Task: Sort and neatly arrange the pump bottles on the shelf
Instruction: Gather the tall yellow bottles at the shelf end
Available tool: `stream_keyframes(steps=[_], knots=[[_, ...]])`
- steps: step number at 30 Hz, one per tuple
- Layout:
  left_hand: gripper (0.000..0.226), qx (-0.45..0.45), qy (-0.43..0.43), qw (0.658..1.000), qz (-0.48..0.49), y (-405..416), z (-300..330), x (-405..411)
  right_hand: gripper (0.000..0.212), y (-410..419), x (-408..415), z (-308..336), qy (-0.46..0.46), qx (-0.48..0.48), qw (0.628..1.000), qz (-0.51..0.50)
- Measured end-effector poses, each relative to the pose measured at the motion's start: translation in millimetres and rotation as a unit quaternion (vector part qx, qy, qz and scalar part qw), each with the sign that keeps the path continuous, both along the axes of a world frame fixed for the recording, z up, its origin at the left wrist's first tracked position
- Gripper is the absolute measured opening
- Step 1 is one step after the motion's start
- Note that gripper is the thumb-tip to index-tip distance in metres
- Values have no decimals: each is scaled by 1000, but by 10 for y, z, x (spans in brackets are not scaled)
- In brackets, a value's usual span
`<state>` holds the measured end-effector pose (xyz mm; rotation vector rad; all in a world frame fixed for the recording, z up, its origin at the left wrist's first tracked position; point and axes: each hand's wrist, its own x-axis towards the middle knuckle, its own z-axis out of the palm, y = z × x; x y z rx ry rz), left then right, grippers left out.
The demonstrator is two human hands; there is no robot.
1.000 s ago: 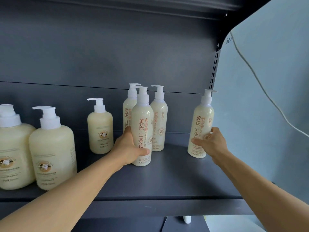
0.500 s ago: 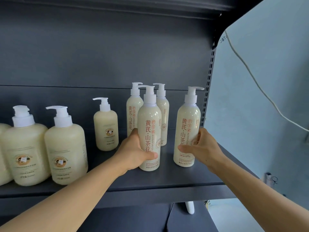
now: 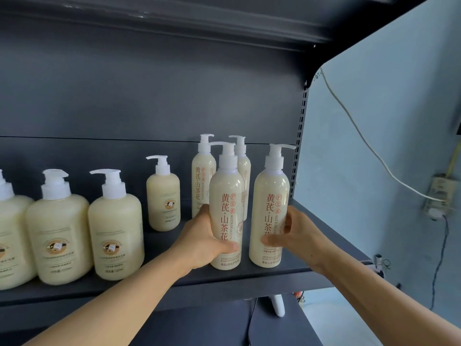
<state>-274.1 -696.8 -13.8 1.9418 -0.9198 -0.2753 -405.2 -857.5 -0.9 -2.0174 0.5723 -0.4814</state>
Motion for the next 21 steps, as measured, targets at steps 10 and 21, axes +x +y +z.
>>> stream_keyframes(steps=[10, 21], knots=[[69, 0, 7, 1000, -11, 8, -15, 21, 52, 117, 21, -10, -9, 3, 1000, 9], [74, 10, 12, 999, -35, 27, -61, 57, 60, 106, 54, -31, 15, 13, 999, 47]])
